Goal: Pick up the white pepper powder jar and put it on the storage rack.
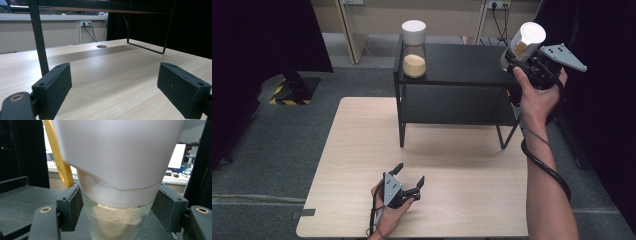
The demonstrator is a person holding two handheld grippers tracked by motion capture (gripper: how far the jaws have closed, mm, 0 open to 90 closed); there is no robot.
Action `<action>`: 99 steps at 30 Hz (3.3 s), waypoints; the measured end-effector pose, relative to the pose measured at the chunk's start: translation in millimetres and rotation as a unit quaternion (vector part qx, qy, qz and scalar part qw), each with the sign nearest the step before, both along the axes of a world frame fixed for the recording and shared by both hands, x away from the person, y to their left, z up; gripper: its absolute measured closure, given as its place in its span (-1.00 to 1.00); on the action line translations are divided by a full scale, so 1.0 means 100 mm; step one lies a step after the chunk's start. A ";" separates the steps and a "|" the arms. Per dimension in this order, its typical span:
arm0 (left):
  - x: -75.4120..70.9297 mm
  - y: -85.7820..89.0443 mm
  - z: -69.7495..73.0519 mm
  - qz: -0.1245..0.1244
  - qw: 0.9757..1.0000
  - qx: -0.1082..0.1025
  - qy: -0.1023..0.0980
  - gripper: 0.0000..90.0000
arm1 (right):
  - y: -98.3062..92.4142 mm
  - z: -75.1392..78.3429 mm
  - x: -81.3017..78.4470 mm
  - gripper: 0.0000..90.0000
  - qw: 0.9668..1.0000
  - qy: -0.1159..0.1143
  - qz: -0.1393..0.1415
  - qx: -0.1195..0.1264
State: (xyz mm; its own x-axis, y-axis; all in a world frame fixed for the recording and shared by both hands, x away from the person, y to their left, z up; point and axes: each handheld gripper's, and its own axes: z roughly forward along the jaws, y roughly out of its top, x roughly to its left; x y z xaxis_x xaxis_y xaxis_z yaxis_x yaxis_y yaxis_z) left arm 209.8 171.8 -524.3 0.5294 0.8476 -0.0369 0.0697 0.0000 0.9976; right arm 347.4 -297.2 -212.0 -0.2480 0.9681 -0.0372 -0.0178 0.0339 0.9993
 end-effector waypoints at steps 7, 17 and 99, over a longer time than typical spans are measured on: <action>0.00 0.00 0.00 -0.001 1.000 0.000 0.000 -0.74 | 0.03 0.03 0.11 -0.32 1.000 0.020 -0.009 -0.009; 0.00 0.00 0.00 -0.001 1.000 0.001 0.000 -0.74 | 0.00 0.00 0.14 -0.32 0.999 0.032 -0.017 -0.008; 0.00 -0.01 0.01 -0.001 1.000 0.004 -0.001 -0.74 | -0.25 -0.31 -0.41 -0.83 0.998 0.035 0.059 -0.004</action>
